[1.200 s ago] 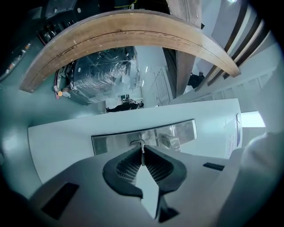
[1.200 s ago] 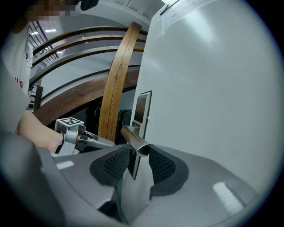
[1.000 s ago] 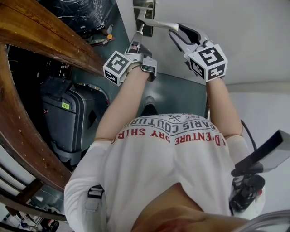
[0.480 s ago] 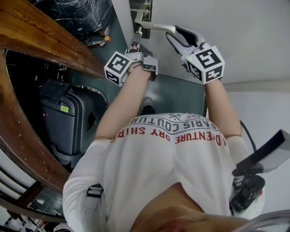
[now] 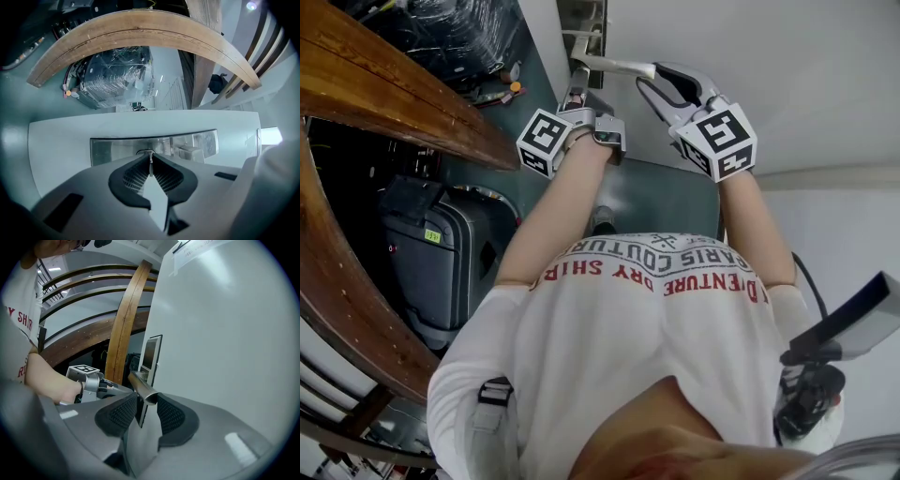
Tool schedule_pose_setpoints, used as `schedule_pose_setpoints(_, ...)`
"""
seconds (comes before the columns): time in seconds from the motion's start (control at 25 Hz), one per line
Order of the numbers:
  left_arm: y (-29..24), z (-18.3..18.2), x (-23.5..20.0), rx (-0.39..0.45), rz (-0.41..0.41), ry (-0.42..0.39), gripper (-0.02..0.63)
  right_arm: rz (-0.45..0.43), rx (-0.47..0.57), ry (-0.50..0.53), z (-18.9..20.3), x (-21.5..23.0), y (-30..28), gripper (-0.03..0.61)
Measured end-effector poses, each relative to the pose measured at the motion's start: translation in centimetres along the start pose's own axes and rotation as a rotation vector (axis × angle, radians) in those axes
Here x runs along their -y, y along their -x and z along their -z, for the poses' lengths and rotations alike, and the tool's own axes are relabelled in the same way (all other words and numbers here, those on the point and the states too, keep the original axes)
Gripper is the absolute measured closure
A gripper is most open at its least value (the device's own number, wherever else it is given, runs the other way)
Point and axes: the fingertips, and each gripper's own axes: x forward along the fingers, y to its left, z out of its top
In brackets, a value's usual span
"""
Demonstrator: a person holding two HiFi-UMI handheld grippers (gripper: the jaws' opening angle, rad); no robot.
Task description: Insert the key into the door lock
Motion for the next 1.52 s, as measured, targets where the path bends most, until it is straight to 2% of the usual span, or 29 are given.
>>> schedule_pose_setpoints(0.28,-0.4,0.2,0.0,-0.025,0.027,-0.003,0.591,0.012,-0.024,0.005,0.1,0.1,-0.2,0.448)
schedule_pose_setpoints(0.36,-0.1,0.4,-0.1,-0.060,0.042,-0.037,0.580,0.021,-0.026,-0.006,0.1,-0.1,-0.2,0.448)
schedule_pose_setpoints(0.48,0.9,1.0,0.2,-0.111,0.071,-0.128,0.531,0.055,-0.020,-0.009,0.1,-0.1,0.7,0.448)
schedule_pose_setpoints(0.6,3.3,2.2,0.9,-0.180,0.095,-0.282,0.529,0.069,-0.013,-0.060,0.5,-0.5,2.8,0.448)
schedule_pose_setpoints(0.64,4.5,2.8,1.2,-0.216,0.089,-0.372,0.529,0.064,-0.012,-0.086,0.7,-1.1,3.7,0.449)
schedule_pose_setpoints(0.68,5.8,3.4,1.5,-0.254,0.077,-0.487,0.529,0.058,-0.012,-0.106,0.9,-1.8,4.8,0.482)
schedule_pose_setpoints(0.72,7.2,4.0,2.1,-0.285,0.068,-0.619,0.529,0.052,-0.011,-0.115,1.2,-2.6,6.0,0.550)
schedule_pose_setpoints(0.76,8.8,4.8,3.1,-0.308,0.074,-0.750,0.531,0.046,-0.010,-0.117,1.4,-3.6,7.2,0.577)
schedule_pose_setpoints(0.8,10.4,5.8,4.3,-0.329,0.096,-0.864,0.535,0.035,-0.010,-0.115,1.7,-4.9,8.6,0.577)
schedule_pose_setpoints(0.88,14.4,8.8,7.1,-0.388,0.175,-1.038,0.612,0.002,-0.011,-0.119,2.3,-8.0,11.8,0.577)
schedule_pose_setpoints(1.0,21.4,14.3,10.6,-0.490,0.288,-1.236,0.612,-0.073,-0.013,-0.148,3.1,-13.7,17.6,0.577)
schedule_pose_setpoints(1.08,26.5,17.7,11.9,-0.545,0.317,-1.323,0.612,-0.125,-0.035,-0.152,3.9,-17.5,21.6,0.577)
schedule_pose_setpoints(1.2,33.7,22.2,12.7,-0.619,0.333,-1.399,0.612,-0.180,-0.042,-0.139,4.7,-22.3,26.9,0.577)
schedule_pose_setpoints(1.32,39.4,24.9,13.3,-0.649,0.316,-1.426,0.612,-0.221,-0.036,-0.133,5.0,-25.7,31.2,0.577)
schedule_pose_setpoints(1.52,45.4,26.4,14.1,-0.667,0.258,-1.433,0.612,-0.252,-0.046,-0.112,5.0,-29.7,35.8,0.577)
